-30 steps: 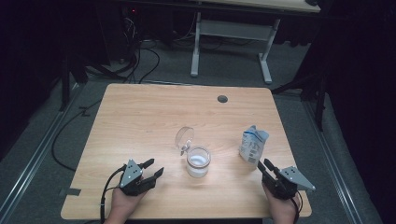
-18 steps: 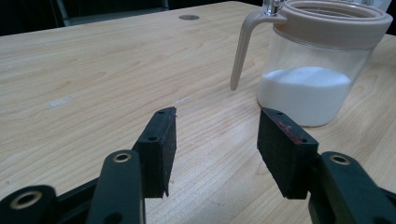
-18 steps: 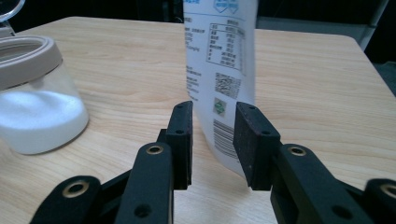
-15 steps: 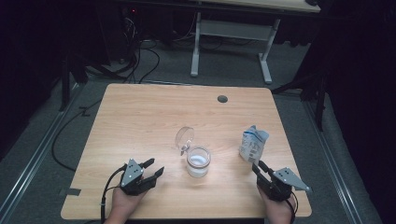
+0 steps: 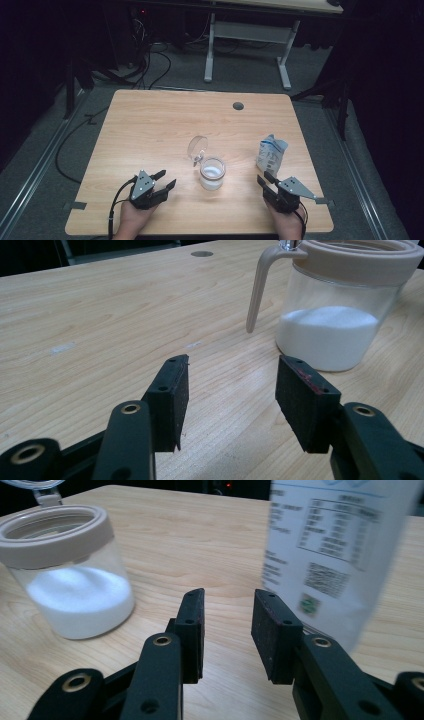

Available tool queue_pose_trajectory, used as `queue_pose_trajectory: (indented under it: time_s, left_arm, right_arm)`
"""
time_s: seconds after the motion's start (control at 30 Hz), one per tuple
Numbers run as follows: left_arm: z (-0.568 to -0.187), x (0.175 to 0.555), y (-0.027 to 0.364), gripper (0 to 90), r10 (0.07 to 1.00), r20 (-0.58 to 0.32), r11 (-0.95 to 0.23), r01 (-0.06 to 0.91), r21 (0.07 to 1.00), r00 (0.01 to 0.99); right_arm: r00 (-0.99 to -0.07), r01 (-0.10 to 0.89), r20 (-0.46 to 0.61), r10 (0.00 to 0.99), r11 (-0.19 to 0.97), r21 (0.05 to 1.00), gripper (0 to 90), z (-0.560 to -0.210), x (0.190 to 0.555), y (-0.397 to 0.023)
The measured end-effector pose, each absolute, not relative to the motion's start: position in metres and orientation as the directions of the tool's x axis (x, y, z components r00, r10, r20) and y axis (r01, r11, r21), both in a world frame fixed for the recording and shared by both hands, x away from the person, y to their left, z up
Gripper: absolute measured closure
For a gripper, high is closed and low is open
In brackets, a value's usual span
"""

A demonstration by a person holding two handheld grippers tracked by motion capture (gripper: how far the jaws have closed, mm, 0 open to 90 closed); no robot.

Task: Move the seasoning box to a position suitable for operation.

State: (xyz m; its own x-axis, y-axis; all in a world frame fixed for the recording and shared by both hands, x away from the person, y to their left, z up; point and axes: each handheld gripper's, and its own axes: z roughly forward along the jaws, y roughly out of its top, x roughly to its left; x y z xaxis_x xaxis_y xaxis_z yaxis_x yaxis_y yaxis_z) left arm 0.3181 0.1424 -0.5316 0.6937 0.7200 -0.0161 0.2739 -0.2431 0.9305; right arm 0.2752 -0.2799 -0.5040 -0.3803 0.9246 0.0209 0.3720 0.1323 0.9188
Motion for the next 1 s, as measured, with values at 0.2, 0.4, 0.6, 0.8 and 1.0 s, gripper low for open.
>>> queue_pose_trajectory:
  time_s: [0.2,0.4,0.6,0.8,1.0]
  left_arm:
    - [-0.532,0.319,0.143,47.4,0.727,-0.023,-0.235,0.280,0.931,0.687]
    - [-0.532,0.320,0.145,48.5,0.731,-0.038,-0.222,0.290,0.931,0.681]
    - [-0.531,0.325,0.145,49.0,0.737,-0.063,-0.226,0.333,0.916,0.673]
    - [-0.530,0.329,0.140,51.9,0.750,-0.084,-0.226,0.374,0.899,0.656]
    - [-0.515,0.333,0.127,68.3,0.737,-0.153,-0.165,0.395,0.904,0.658]
  right_arm:
    - [-0.426,0.381,0.018,0.905,0.161,0.911,67.9,-0.507,0.284,-0.263]
    - [-0.463,0.398,0.014,0.886,0.194,0.897,69.3,-0.509,0.294,-0.243]
    - [-0.478,0.405,0.013,0.878,0.207,0.891,78.8,-0.512,0.300,-0.225]
    - [-0.521,0.405,0.021,0.853,0.226,0.886,89.5,-0.510,0.299,-0.215]
    - [-0.564,0.389,0.003,0.826,0.263,0.883,90.0,-0.510,0.300,-0.206]
